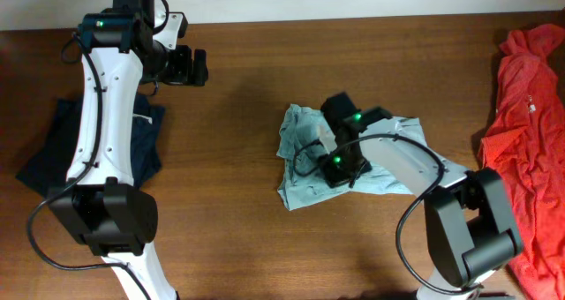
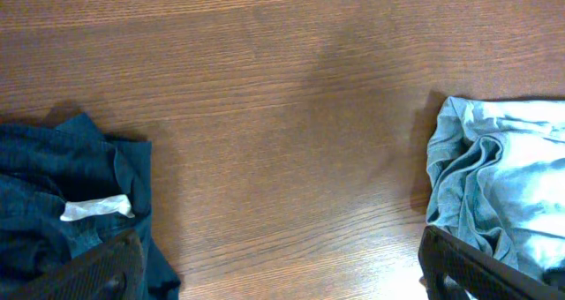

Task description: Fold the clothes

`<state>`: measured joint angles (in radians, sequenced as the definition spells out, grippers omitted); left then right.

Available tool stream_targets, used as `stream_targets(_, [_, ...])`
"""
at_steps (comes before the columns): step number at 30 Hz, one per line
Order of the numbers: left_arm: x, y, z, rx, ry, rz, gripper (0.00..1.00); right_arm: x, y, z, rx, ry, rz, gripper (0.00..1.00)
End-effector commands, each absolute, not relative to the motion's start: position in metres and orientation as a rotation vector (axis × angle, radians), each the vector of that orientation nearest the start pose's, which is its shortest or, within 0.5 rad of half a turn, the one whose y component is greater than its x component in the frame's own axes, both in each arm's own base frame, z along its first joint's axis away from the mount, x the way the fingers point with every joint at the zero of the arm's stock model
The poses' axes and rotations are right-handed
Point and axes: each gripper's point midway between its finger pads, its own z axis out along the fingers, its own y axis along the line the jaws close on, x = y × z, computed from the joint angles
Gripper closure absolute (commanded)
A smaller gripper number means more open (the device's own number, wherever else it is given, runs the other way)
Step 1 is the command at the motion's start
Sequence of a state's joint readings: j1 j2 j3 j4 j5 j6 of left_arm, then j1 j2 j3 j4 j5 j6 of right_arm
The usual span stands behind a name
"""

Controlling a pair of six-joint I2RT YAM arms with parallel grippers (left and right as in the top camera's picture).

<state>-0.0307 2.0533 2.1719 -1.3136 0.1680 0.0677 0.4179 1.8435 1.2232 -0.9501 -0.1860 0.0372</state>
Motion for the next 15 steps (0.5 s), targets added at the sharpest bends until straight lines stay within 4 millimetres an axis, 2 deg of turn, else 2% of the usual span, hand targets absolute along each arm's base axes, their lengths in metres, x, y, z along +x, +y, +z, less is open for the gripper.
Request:
stream_targets(1, [0.467,-0.04,0.219,0.183,2.724,-0.215,0.01,0.269,0.177,0.03,-0.767,3.094,0.335,0.91])
stream_targets(5, [0.467,-0.04,0.219,0.183,2.724,-0.215,0.01,0.26,0.196,0.04,-0.866,3.056,0.394,0.91])
stream_targets(7, [0.467,-0.04,0.219,0.183,2.724,-0.215,0.01,0.254,0.209,0.055,-0.959,2.989,0.44,0.92])
stream_targets(9, [0.467,-0.04,0.219,0.183,2.724,-0.214,0.01,0.257,0.212,0.071,-0.958,2.932,0.45,0.92])
stream_targets(13, [0.468,-0.04,0.22,0.183,2.72,-0.216,0.01,0.282,0.199,0.103,-0.749,2.852,0.391,0.93])
stream_targets(15, [0.482,-0.04,0.226,0.186,2.657,-0.208,0.01,0.298,0.186,0.123,-0.59,2.804,0.396,0.93])
